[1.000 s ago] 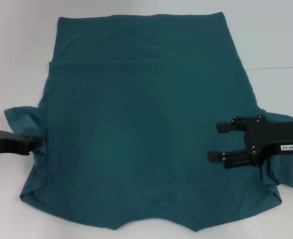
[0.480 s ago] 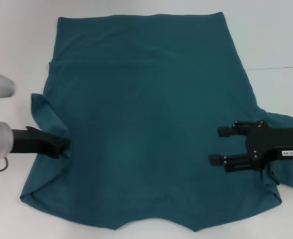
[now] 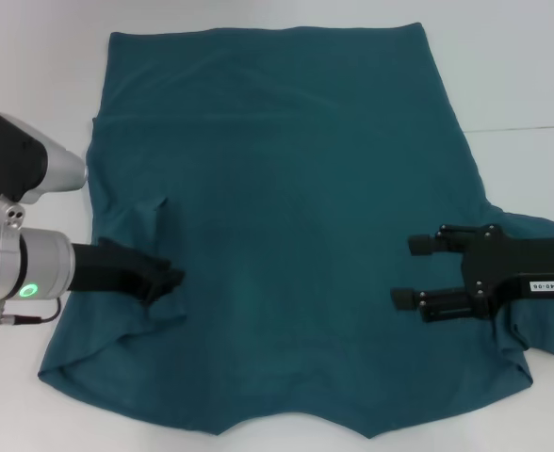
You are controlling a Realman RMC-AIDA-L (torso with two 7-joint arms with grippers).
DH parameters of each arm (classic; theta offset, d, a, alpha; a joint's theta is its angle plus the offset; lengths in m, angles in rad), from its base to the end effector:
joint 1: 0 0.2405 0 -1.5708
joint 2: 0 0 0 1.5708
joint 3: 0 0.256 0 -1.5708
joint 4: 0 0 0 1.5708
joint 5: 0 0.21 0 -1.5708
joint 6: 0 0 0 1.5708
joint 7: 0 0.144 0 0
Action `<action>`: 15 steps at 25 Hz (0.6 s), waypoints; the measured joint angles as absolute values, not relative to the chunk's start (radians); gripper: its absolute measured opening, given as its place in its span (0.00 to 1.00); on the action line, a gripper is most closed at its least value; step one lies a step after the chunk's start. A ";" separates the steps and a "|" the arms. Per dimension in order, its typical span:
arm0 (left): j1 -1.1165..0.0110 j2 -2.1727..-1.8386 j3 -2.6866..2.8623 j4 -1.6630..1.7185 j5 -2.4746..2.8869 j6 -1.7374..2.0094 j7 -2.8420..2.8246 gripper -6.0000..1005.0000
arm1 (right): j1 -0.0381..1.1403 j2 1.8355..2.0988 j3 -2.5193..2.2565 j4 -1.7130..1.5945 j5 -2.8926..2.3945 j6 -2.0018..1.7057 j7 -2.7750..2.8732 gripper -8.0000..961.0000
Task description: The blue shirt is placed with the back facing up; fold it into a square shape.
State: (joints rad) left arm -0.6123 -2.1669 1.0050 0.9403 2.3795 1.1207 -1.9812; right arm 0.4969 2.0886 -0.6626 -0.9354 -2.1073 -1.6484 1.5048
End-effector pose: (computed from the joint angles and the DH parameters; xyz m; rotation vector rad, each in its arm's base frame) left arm -0.2318 0.3916 -0.0254 -2.5397 -0.8076 -0.0500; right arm 0.2572 0.3316 0.0400 -2.7379 0.5450 0.5251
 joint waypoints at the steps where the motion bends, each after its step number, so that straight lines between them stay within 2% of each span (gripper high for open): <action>1: -0.610 -2.166 1.007 0.941 2.359 1.124 -1.976 0.20 | 0.497 2.089 -0.663 -0.935 -2.107 -1.648 1.505 0.95; 5: -0.601 -2.163 0.994 0.950 2.300 1.147 -1.960 0.34 | 0.494 2.089 -0.663 -0.935 -2.107 -1.648 1.505 0.95; 15: -0.548 -2.153 0.895 0.969 2.325 1.031 -1.966 0.58 | 0.491 2.089 -0.659 -0.936 -2.105 -1.647 1.505 0.95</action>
State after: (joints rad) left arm -0.5481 -2.1527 0.8954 0.9685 2.3250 1.0307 -1.9660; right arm 0.4909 2.0885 -0.6595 -0.9358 -2.1046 -1.6473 1.5046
